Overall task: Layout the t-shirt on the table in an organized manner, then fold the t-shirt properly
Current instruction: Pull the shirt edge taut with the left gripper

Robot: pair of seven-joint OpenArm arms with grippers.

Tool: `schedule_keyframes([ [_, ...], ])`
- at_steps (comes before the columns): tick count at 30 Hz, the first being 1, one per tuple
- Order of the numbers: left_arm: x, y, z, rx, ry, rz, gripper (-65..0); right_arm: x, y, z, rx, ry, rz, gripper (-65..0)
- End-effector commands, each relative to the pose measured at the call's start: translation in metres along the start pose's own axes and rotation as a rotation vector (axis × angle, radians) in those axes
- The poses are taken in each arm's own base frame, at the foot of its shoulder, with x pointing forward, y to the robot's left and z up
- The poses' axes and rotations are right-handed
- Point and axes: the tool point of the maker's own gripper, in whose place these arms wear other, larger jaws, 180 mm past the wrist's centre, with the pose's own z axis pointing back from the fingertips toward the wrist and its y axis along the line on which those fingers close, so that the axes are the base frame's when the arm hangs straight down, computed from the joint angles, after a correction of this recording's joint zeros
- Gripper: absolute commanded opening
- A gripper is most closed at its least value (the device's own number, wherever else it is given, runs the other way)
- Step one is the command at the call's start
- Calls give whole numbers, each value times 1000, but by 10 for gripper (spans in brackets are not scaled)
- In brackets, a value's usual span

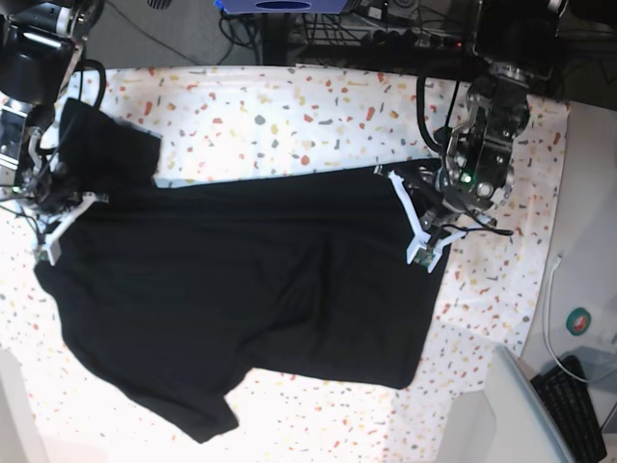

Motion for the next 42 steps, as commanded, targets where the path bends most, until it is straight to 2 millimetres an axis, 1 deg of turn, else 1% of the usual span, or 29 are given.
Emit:
schedule_keyframes([
  [1, -1, 1, 8, 7, -14, -16, -650, 3, -7, 3, -19, 7, 10, -650],
  [3, -19, -10, 15, -11, 7, -26, -650, 3, -7, 3, -19, 7, 10, -650],
  [5, -40, -19, 16, -29, 44, -25, -650, 3, -7, 3, -19, 7, 10, -650],
  [6, -47, -23, 16, -36, 57, -24, -650, 3, -7, 3, -19, 7, 10, -650],
  [8, -50, -31, 22, -53, 49, -19, -650, 3, -7, 3, -19, 7, 10, -650],
  [9, -47, -32, 27, -52, 30, -23, -650, 3, -7, 3, -19, 7, 10, -650],
  [10, -41, -29, 34, -43, 3, -13, -650, 2, -7, 3, -19, 8, 10, -650],
  [12, -21, -11, 51, 2, -69, 24, -650, 2, -7, 3, -19, 8, 10, -650],
  [14, -6, 8, 59, 51, -112, 49, -650, 2, -7, 3, -18, 8, 9, -650],
  [15, 6, 18, 60, 71, -138, 54, -650, 2, -7, 3, -18, 8, 9, -650],
  [16, 11, 25, 57, 85, -139, 57, -650, 1, -7, 3, -18, 10, 9, -650],
  [19, 13, 44, 39, 106, -76, 80, -650, 1, -7, 3, -18, 10, 9, -650],
  [22, 6, 58, 16, 109, -9, 118, -650, 1, -7, 3, -18, 10, 9, -650],
  [23, 4, 59, 10, 104, 11, 127, -650, 1, -7, 3, -18, 10, 9, -650],
  [24, 2, 56, 6, 96, 25, 120, -650, 1, -7, 3, -18, 10, 9, -650],
  [27, -4, 28, -2, 45, 57, 44, -650, 1, -7, 3, -18, 10, 9, -650],
  [28, -8, 22, -3, 33, 67, 29, -650, 1, -7, 3, -18, 10, 9, -650],
  [29, -15, 15, -4, 21, 83, 23, -650, 1, -7, 3, -18, 10, 9, -650],
  [32, -27, 5, -6, 2, 105, 19, -650, 1, -7, 3, -18, 10, 9, -650],
  [34, -38, -1, -5, -9, 125, 19, -650, 1, -7, 3, -18, 10, 9, -650],
  [36, -43, -9, 3, -22, 115, 10, -650, 1, -7, 3, -18, 10, 9, -650],
  [37, -49, -17, 10, -32, 108, 0, -650, 2, -7, 3, -18, 8, 9, -650],
  [40, -65, -45, 38, -78, 86, -25, -650, 2, -7, 3, -18, 8, 9, -650],
  [42, -81, -62, 49, -111, 103, -60, -650, 2, -7, 3, -18, 8, 9, -650],
])
